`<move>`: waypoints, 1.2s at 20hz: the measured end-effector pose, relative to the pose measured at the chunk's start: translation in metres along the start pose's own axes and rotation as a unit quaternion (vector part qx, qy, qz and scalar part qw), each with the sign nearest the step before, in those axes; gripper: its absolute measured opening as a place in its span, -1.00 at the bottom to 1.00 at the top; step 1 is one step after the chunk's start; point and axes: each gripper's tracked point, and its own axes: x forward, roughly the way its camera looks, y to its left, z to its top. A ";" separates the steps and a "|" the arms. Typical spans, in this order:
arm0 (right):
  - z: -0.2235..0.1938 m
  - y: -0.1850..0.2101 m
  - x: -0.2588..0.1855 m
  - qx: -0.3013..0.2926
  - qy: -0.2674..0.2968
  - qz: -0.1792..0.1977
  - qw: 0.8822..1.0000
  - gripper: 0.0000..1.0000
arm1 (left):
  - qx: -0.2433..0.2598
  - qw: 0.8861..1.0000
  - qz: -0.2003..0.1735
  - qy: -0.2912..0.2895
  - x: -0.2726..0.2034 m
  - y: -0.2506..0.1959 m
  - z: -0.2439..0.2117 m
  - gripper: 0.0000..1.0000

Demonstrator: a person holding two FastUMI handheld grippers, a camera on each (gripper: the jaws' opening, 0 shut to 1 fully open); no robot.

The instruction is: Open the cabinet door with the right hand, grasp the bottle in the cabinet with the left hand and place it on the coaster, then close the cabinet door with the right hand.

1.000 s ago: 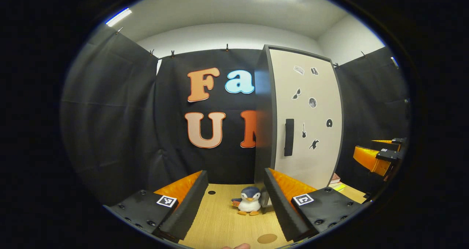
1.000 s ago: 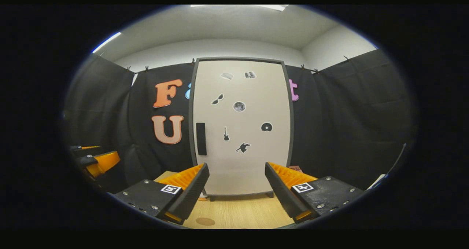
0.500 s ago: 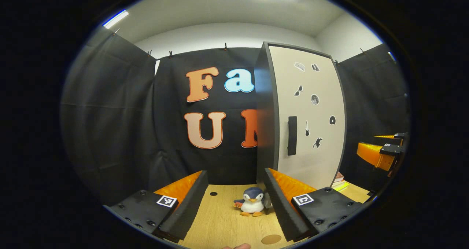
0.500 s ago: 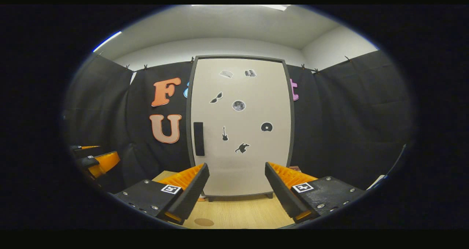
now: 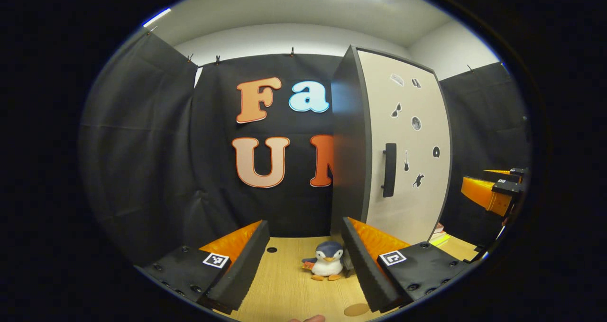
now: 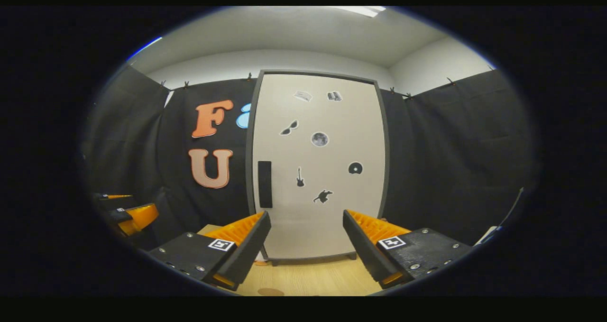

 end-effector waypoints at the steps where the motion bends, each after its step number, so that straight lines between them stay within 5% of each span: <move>1: 0.000 0.004 0.006 -0.001 0.002 0.000 1.000 0.89 | -0.001 1.000 0.002 0.000 0.002 0.006 0.000 0.99; 21: -0.012 0.083 0.200 0.040 0.025 0.061 0.997 0.87 | 0.000 0.998 0.052 0.036 0.063 0.070 -0.041 1.00; 24: -0.010 0.077 0.205 0.033 0.015 0.058 0.998 0.53 | -0.017 0.998 0.039 0.039 0.075 0.062 -0.046 1.00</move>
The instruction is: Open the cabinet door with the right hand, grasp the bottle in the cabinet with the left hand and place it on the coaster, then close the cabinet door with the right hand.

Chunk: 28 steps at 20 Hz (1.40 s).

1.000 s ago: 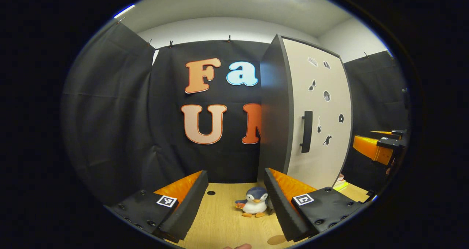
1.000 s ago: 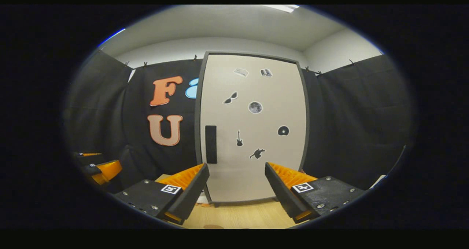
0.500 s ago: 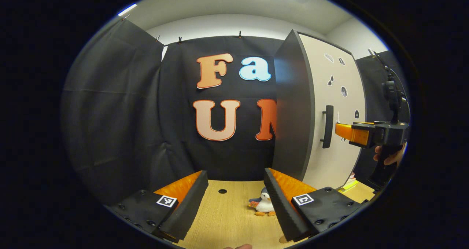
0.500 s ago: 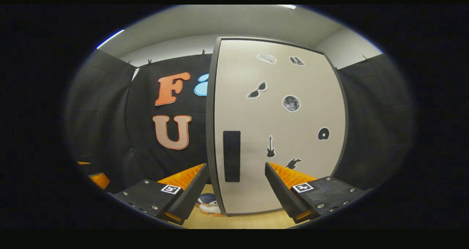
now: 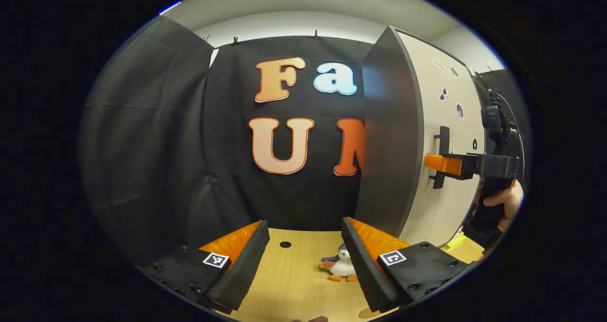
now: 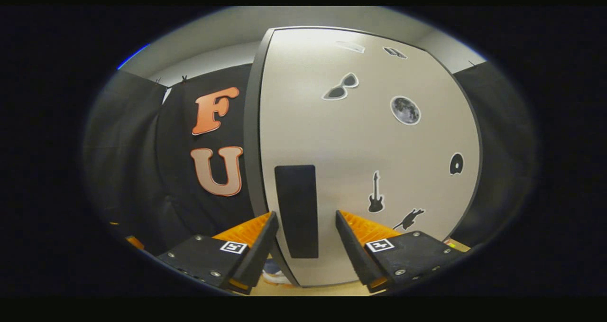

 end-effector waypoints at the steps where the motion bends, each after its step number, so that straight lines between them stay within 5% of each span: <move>1: 0.002 0.004 0.001 0.003 -0.004 0.010 1.000 0.12 | 0.004 1.000 -0.001 0.000 0.004 -0.002 0.000 0.99; 2: -0.001 0.007 0.001 0.003 0.002 0.015 1.000 0.05 | 0.009 1.000 -0.001 0.003 0.007 -0.003 -0.003 0.99; 3: 0.001 0.007 0.001 -0.003 0.001 0.015 1.000 -0.25 | 0.011 1.000 -0.001 0.004 0.008 -0.003 -0.004 0.98; 11: -0.001 0.005 -0.021 0.008 0.023 0.001 1.000 -0.46 | -0.005 1.000 -0.005 0.017 0.002 0.009 -0.011 0.99; 14: 0.007 -0.001 -0.048 0.010 0.028 -0.018 0.999 -0.55 | -0.007 1.000 -0.006 0.006 -0.037 0.013 -0.014 0.98; 20: 0.001 -0.054 -0.146 0.004 0.023 -0.056 0.998 -0.51 | -0.011 0.999 -0.030 -0.004 -0.062 0.008 -0.010 0.98; 28: 0.004 -0.087 -0.189 -0.007 0.024 -0.087 0.996 -0.57 | -0.015 0.999 -0.042 0.000 -0.083 0.003 -0.016 0.98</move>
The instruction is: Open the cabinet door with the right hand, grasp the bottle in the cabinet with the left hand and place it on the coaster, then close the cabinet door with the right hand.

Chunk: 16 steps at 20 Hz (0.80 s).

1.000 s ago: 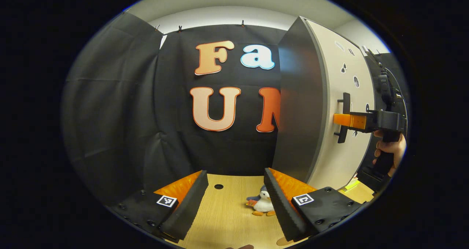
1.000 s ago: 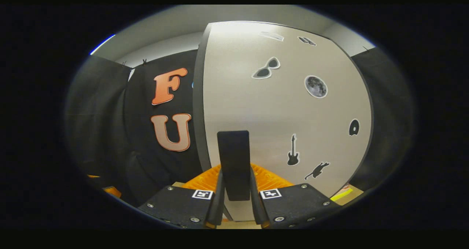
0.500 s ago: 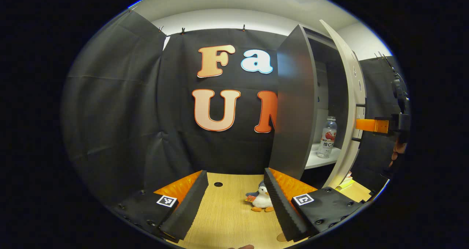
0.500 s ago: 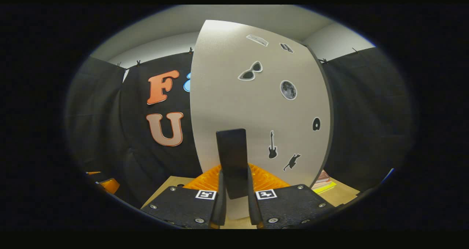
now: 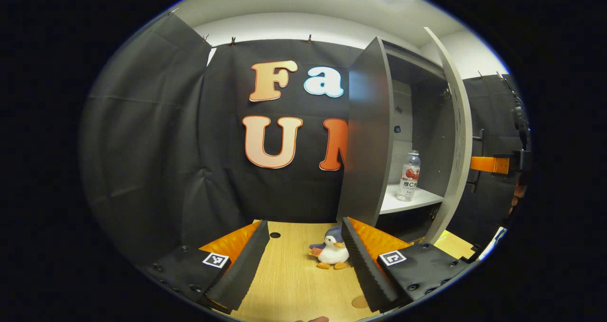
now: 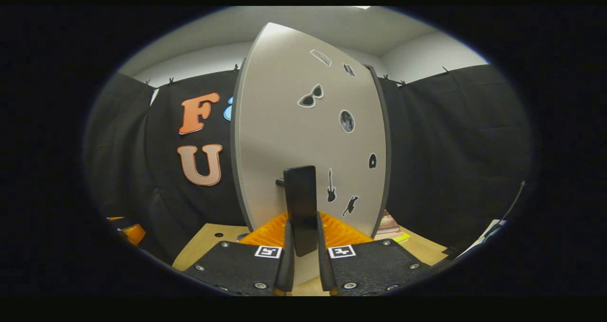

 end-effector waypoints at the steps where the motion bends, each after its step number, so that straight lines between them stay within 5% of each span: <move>1: -0.001 -0.006 -0.005 0.002 0.001 -0.002 1.000 -0.57 | -0.001 1.000 0.001 0.003 0.001 0.000 -0.001 0.99; 6: -0.003 -0.029 -0.019 0.000 -0.003 -0.011 1.000 -0.58 | -0.003 1.000 -0.003 0.008 -0.001 -0.006 0.000 0.99; 16: 0.001 -0.111 -0.059 0.000 -0.013 -0.001 1.000 -0.58 | 0.006 0.999 -0.030 0.015 -0.010 -0.118 -0.005 0.99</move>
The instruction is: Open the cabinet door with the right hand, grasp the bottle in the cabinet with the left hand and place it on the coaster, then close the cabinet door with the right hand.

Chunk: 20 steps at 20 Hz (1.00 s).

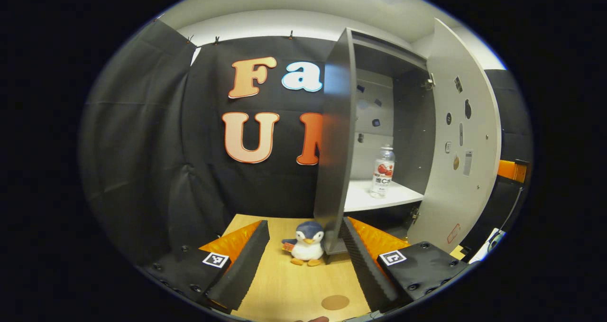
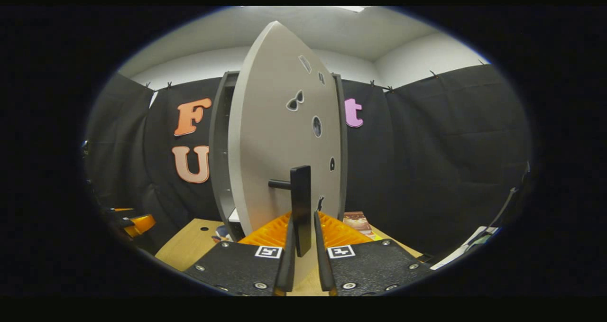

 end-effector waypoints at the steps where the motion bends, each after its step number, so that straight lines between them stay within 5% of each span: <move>1: 0.001 -0.008 -0.001 0.001 -0.001 0.001 1.000 -0.58 | 0.001 1.000 -0.004 -0.001 -0.001 -0.012 0.000 0.98; 13: 0.003 -0.134 -0.014 0.001 -0.022 0.016 1.000 -0.54 | 0.028 0.999 -0.024 0.003 0.001 -0.131 -0.004 0.98; 14: 0.002 -0.142 -0.012 0.007 -0.023 0.018 1.000 -0.68 | 0.030 0.999 -0.026 0.003 0.001 -0.140 -0.004 0.99; 16: 0.000 -0.159 -0.012 0.015 -0.026 0.026 0.999 -0.54 | 0.029 0.999 -0.028 0.005 0.002 -0.155 -0.007 0.98; 18: 0.001 -0.170 -0.011 0.021 -0.026 0.040 0.999 -0.75 | 0.025 0.999 -0.028 0.006 0.005 -0.167 -0.008 0.99; 19: 0.001 -0.174 -0.011 0.024 -0.027 0.046 0.998 -0.64 | 0.026 0.999 -0.026 0.007 0.005 -0.171 -0.008 0.99; 20: 0.001 -0.179 -0.011 0.026 -0.026 0.053 0.998 -0.74 | 0.026 0.999 -0.024 0.008 0.006 -0.176 -0.009 0.98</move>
